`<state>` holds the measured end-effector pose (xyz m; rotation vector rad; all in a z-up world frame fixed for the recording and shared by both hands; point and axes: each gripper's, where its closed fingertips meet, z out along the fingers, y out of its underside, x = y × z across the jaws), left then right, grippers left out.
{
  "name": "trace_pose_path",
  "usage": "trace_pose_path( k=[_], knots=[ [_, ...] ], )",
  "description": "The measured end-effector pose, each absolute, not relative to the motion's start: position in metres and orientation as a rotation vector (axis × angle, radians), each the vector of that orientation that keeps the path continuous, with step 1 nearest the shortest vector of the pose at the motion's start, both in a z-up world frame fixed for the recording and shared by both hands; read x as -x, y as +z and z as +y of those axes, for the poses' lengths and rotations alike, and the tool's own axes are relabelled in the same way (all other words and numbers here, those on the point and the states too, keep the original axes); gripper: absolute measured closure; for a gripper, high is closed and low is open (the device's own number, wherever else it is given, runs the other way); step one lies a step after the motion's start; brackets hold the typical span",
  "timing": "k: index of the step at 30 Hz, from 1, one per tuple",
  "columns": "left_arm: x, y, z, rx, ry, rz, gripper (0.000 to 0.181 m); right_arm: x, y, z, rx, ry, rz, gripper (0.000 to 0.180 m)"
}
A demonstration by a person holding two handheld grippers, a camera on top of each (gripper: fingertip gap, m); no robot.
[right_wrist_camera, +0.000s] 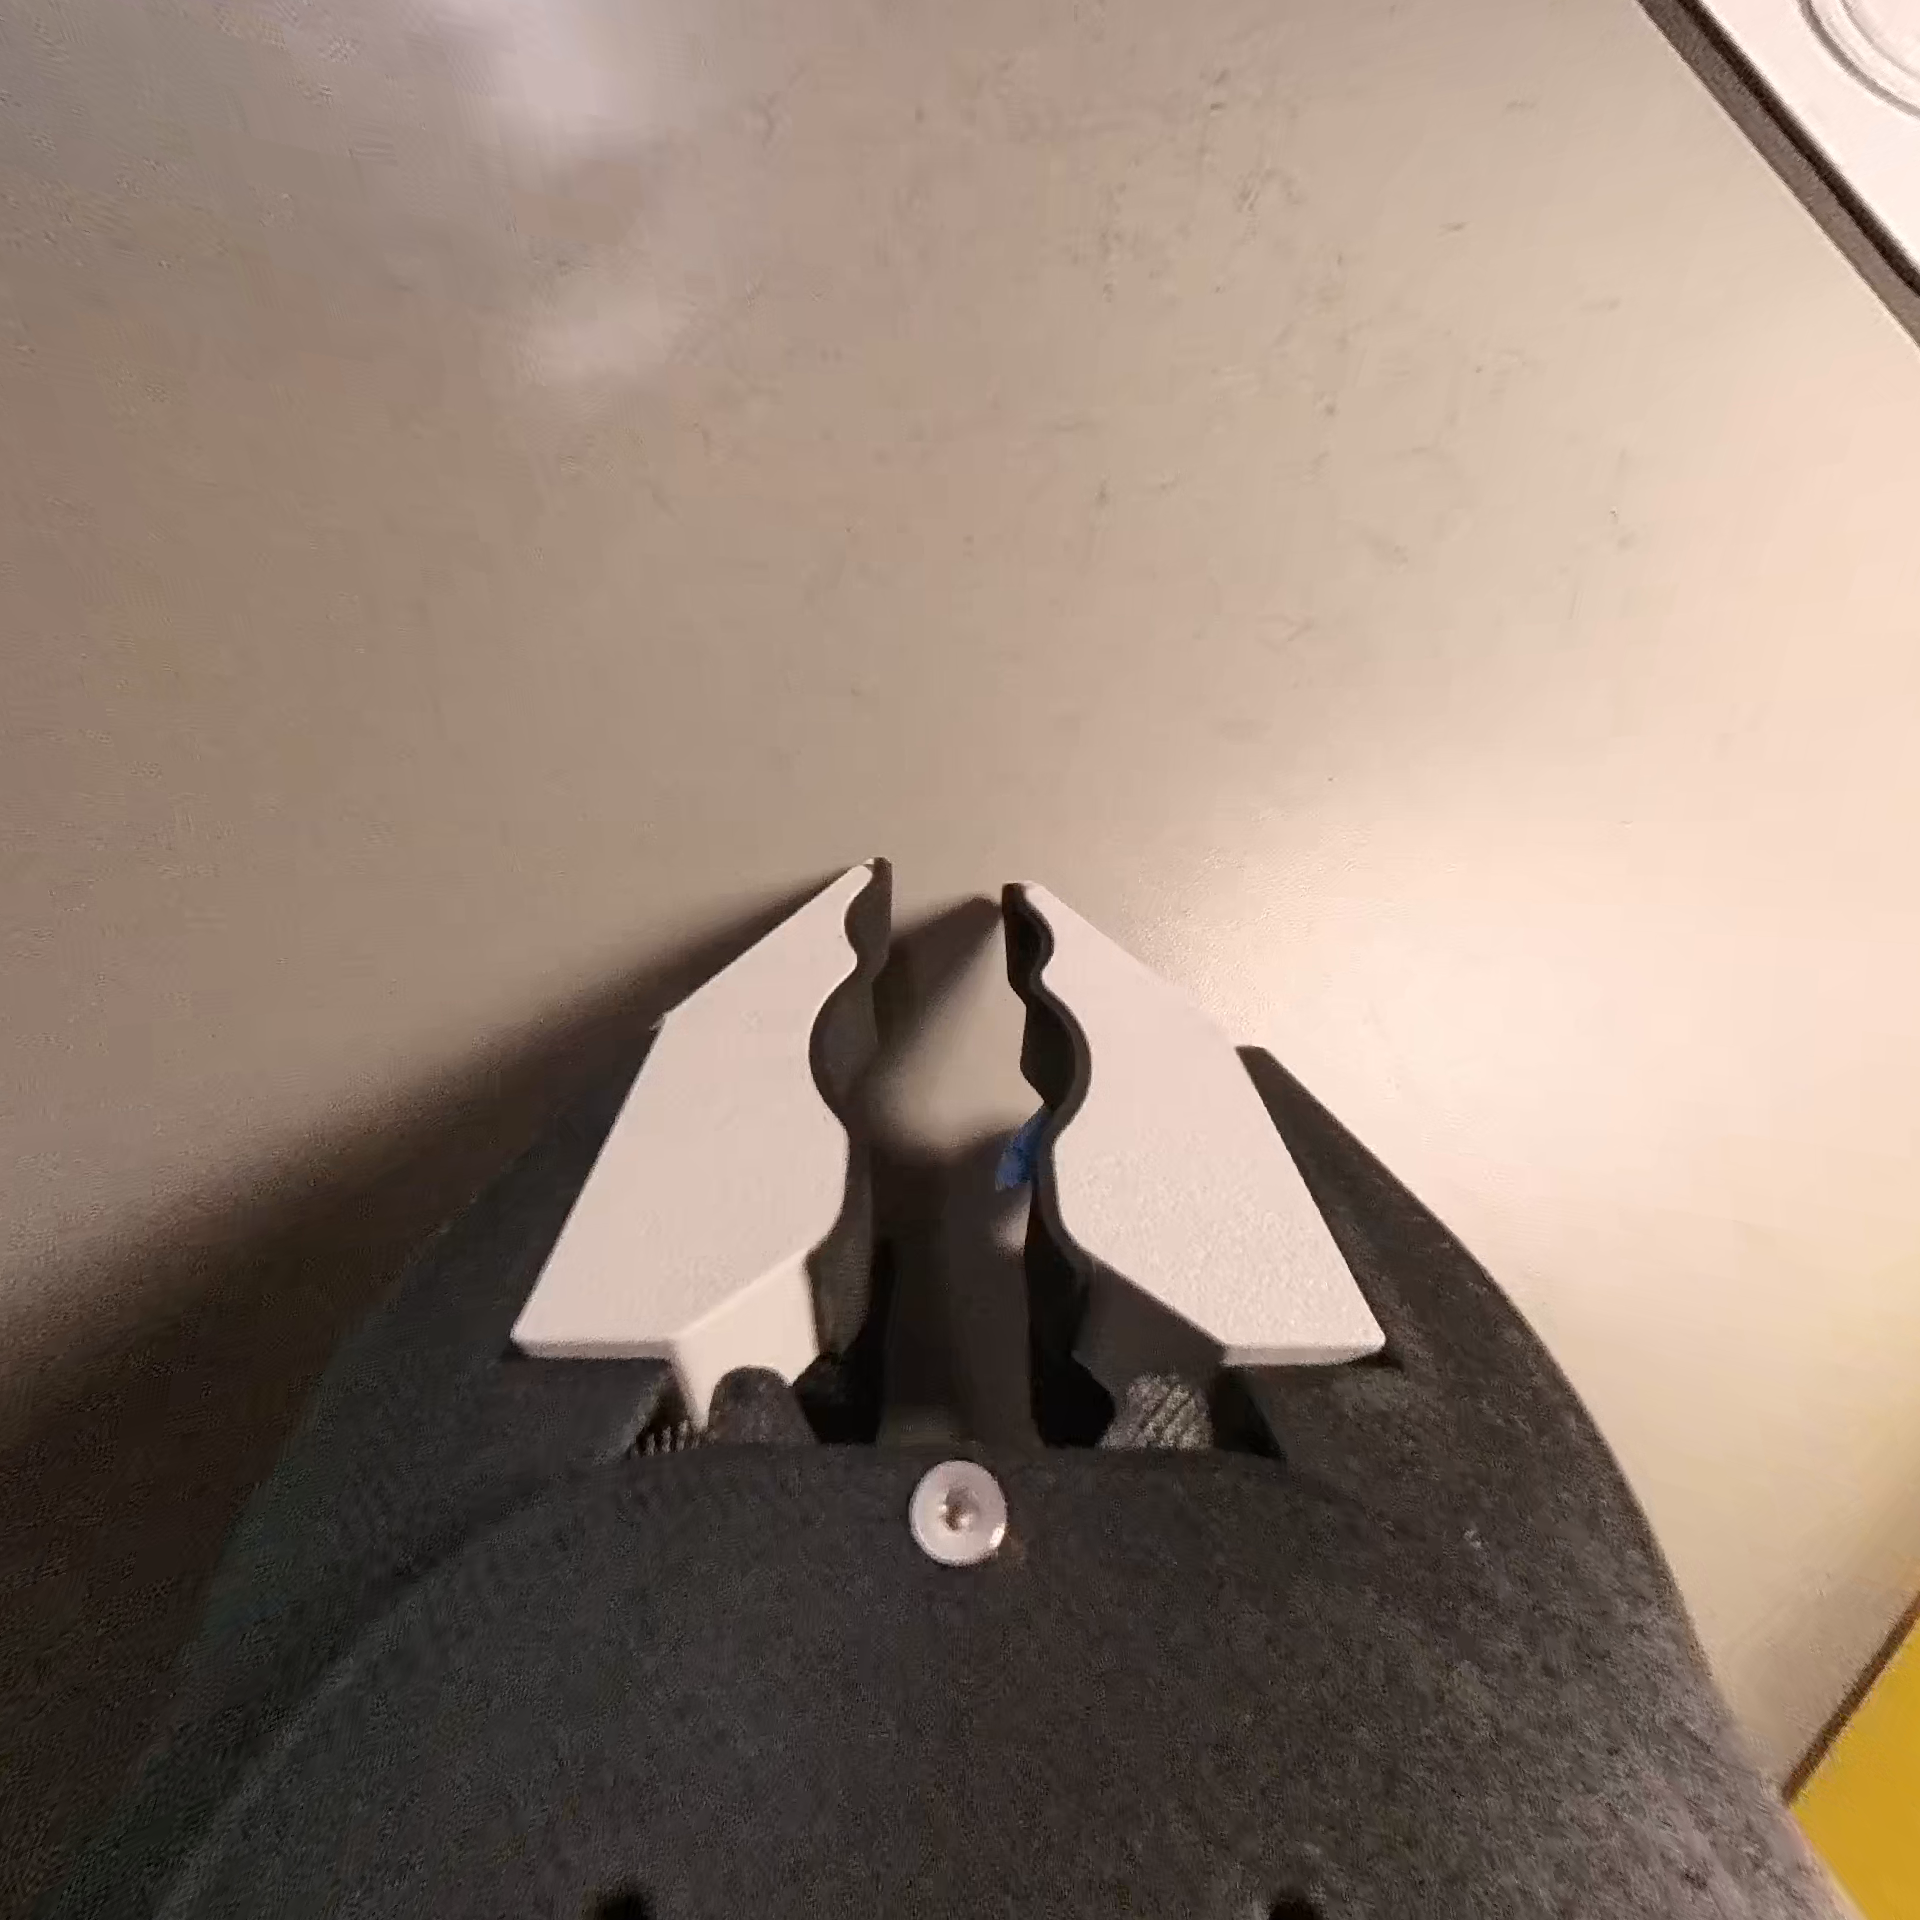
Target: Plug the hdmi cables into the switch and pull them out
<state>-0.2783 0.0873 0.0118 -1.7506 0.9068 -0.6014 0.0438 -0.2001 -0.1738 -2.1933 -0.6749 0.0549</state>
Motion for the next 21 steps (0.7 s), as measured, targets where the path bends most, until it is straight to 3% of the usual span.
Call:
trace_pose_path(
  k=[3, 6, 9, 14, 15, 17, 21],
  knots=[
    [0.376, -0.005, 0.184, 1.943, -0.23, 0.706, 0.121, -0.043, -0.174, -0.201, 2.195, 0.066, -0.677, 0.155],
    [0.431, -0.057, 0.246, 2.16, -0.046, 0.645, 0.124, -0.043, -0.174, -0.201, 2.191, 0.058, -0.682, 0.155],
    [0.458, -0.103, 0.271, 2.33, 0.128, 0.644, 0.127, -0.043, -0.174, -0.201, 2.191, 0.043, -0.68, 0.156],
    [0.455, -0.135, 0.284, 2.386, 0.19, 0.71, 0.131, -0.043, -0.174, -0.2, 2.189, 0.022, -0.679, 0.156],
    [0.455, -0.137, 0.285, 2.375, 0.207, 0.732, 0.133, -0.043, -0.174, -0.2, 2.192, 0.028, -0.677, 0.156],
    [0.447, -0.13, 0.286, 2.328, 0.16, 0.732, 0.157, -0.043, -0.174, -0.2, 2.196, 0.04, -0.674, 0.156],
    [0.445, -0.074, 0.28, 2.121, 0.154, 0.677, 0.158, -0.042, -0.174, -0.2, 2.2, 0.052, -0.673, 0.156]
  ],
)
